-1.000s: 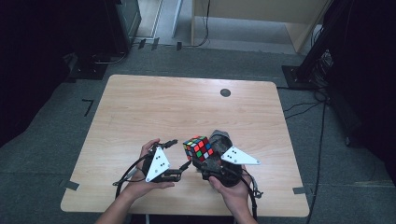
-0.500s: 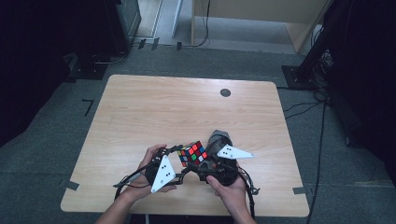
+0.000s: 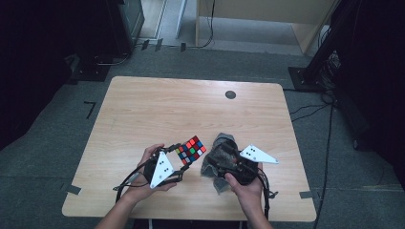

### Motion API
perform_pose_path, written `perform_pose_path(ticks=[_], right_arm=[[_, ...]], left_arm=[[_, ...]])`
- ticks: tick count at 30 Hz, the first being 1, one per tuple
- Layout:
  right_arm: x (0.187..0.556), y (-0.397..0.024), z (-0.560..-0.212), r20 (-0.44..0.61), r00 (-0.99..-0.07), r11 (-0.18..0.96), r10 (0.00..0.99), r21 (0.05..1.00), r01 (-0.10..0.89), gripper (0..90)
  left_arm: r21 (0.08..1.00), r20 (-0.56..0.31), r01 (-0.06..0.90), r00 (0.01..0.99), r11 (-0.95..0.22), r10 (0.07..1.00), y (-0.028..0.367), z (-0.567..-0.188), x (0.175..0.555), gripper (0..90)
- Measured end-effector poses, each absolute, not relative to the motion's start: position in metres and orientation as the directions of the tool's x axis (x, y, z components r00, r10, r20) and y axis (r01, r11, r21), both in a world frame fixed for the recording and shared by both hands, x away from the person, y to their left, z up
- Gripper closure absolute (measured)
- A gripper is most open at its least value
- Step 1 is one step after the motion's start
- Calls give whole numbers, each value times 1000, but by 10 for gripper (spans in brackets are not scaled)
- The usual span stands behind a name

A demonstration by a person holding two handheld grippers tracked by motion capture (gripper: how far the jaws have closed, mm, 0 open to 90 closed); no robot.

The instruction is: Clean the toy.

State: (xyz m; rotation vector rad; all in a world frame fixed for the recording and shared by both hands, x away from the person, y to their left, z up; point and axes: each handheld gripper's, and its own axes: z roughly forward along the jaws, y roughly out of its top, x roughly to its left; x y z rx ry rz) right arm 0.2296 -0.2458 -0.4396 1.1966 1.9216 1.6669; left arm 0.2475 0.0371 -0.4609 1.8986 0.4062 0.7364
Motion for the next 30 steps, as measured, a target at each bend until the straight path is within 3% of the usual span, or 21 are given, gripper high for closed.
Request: perform_pose_path(ticks=[2,3,7,11,17,23,28,29,30], right_arm=[[232,-250,-447,101,-565,103,819,943,318,258],[234,-251,-450,67,-555,136,829,938,317,245],[247,-252,-475,84,-556,179,827,897,403,233],[254,-245,-495,-11,-564,309,826,846,435,307],[264,-248,-518,-17,-538,358,843,764,537,337],[265,-250,-523,26,-540,333,841,761,556,338],[265,-250,-523,29,-534,328,845,761,560,338],[265,-250,-523,28,-534,329,845,761,559,349],[264,-249,-523,22,-536,331,844,764,554,424]], left_arm=[[907,292,-20,749,-420,595,41,-460,251,338],[910,278,-6,749,-414,601,44,-460,253,337],[926,226,31,752,-376,619,50,-458,258,337],[930,194,64,750,-362,633,52,-458,260,337],[944,100,145,730,-296,677,58,-456,265,338],[950,-20,227,731,-215,682,67,-456,273,338],[948,-36,244,724,-207,689,67,-456,274,338],[948,-41,246,724,-203,688,67,-456,274,338],[948,-46,249,725,-199,688,67,-455,274,338]])
